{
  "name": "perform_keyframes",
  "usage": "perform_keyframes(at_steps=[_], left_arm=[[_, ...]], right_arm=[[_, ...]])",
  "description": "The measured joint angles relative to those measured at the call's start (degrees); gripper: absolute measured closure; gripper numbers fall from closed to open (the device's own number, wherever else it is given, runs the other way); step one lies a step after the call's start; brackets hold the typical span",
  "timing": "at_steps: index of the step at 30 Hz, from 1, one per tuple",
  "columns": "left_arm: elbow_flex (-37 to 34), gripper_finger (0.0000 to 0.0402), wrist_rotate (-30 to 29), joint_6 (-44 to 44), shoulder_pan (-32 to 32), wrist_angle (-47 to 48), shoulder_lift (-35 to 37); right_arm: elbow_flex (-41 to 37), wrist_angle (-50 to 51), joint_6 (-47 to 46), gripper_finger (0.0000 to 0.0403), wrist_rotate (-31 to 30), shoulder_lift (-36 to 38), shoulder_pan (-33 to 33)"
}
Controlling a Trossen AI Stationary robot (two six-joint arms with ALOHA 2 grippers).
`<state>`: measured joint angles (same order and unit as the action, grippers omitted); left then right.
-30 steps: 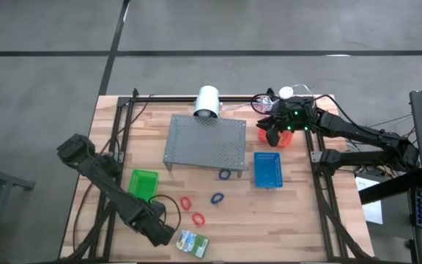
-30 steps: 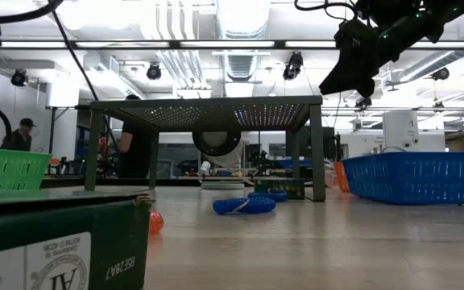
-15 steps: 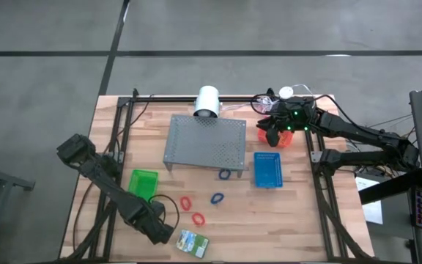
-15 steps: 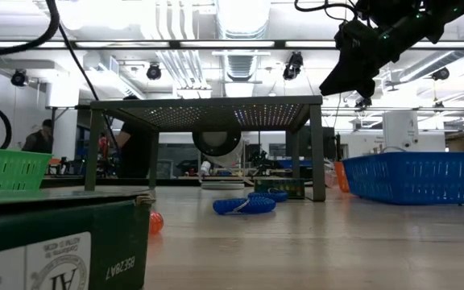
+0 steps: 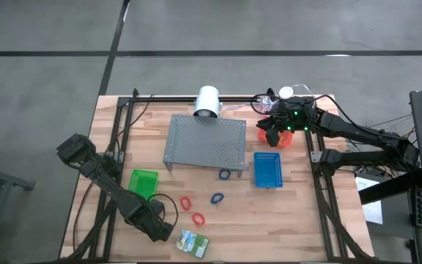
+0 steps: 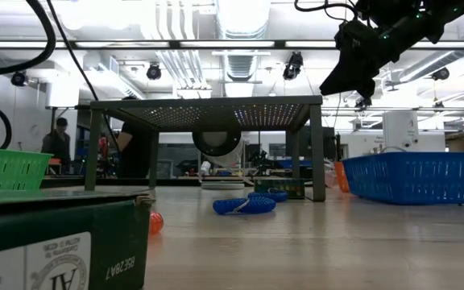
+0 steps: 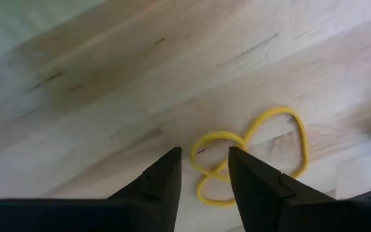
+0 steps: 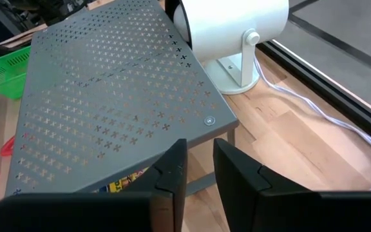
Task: Pick & Place Office Desk Supplies
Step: Put the yellow rubber band into the orange bin
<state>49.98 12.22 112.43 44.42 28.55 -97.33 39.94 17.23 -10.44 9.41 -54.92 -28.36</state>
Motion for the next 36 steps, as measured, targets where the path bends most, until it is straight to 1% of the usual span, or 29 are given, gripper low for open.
perform_keyframes(at_steps=[7, 14, 21, 25, 31, 34, 36], left_arm=[[-0.4, 0.0267, 0.2, 0.1, 0.0, -1.0, 0.1], [-0.4, 0.0283, 0.0, 1.9, -0.1, -1.7, 0.0], [-0.5, 0.0285, -0.1, 1.4, -0.1, -1.7, 0.0], [-0.5, 0.0285, -0.4, -2.7, -0.2, -1.4, 0.0], [-0.5, 0.0285, -0.7, -1.7, -0.3, -1.0, 0.0], [-0.4, 0.0302, -0.6, -1.3, -0.3, -0.4, 0.0], [-0.5, 0.0331, -0.3, -0.7, -0.3, 0.0, 0.0]], right_arm=[[0.0, 0.0, 0.0, 0.0326, 0.0, 0.0, 0.0], [0.0, 0.0, 0.0, 0.0334, 0.0, 0.0, 0.0], [0.0, 0.0, 0.1, 0.0335, 0.0, 0.0, 0.0], [0.0, 0.0, 0.1, 0.0335, 0.0, 0.0, 0.0], [0.0, 0.0, 0.1, 0.0335, 0.0, 0.0, 0.0], [0.0, 0.0, 0.1, 0.0335, 0.0, 0.0, 0.0], [0.0, 0.0, 0.1, 0.0335, 0.0, 0.0, 0.0]])
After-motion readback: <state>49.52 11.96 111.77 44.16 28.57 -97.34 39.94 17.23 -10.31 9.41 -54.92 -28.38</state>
